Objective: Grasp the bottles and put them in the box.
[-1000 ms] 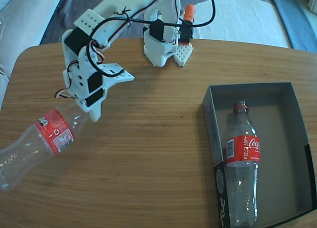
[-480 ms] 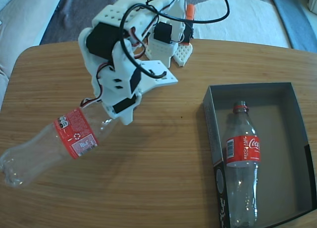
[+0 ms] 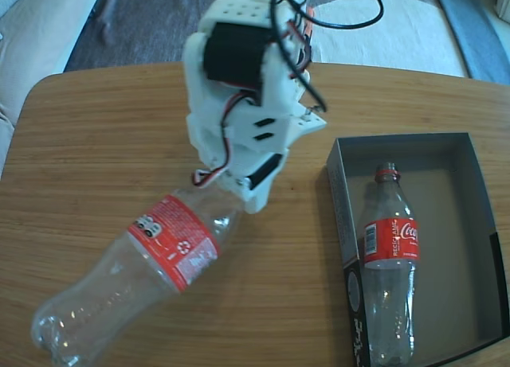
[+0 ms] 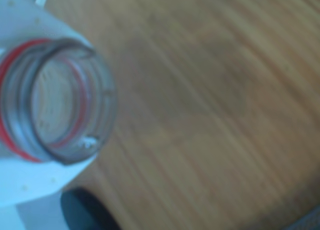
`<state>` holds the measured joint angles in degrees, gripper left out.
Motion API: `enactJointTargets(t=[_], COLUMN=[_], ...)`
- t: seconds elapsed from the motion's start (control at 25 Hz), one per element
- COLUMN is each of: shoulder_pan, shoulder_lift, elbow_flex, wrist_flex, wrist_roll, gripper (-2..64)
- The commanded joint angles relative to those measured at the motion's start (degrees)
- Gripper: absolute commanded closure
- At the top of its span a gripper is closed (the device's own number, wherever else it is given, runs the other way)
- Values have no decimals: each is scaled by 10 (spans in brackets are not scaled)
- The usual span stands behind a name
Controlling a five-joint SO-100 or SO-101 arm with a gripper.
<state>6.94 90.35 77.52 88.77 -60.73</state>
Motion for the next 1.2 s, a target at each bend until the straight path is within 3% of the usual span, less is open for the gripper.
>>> enactJointTargets(t=[0.0, 0.44, 0.76, 1.16], shoulder_pan=[-21, -184, -324, -555], shoulder_lift=[17, 17, 17, 13], elbow_flex=[-52, -148, -194, -186], wrist_flex=[2, 94, 94, 88], wrist_roll=[34, 131, 192, 192], gripper=[618, 618, 618, 618])
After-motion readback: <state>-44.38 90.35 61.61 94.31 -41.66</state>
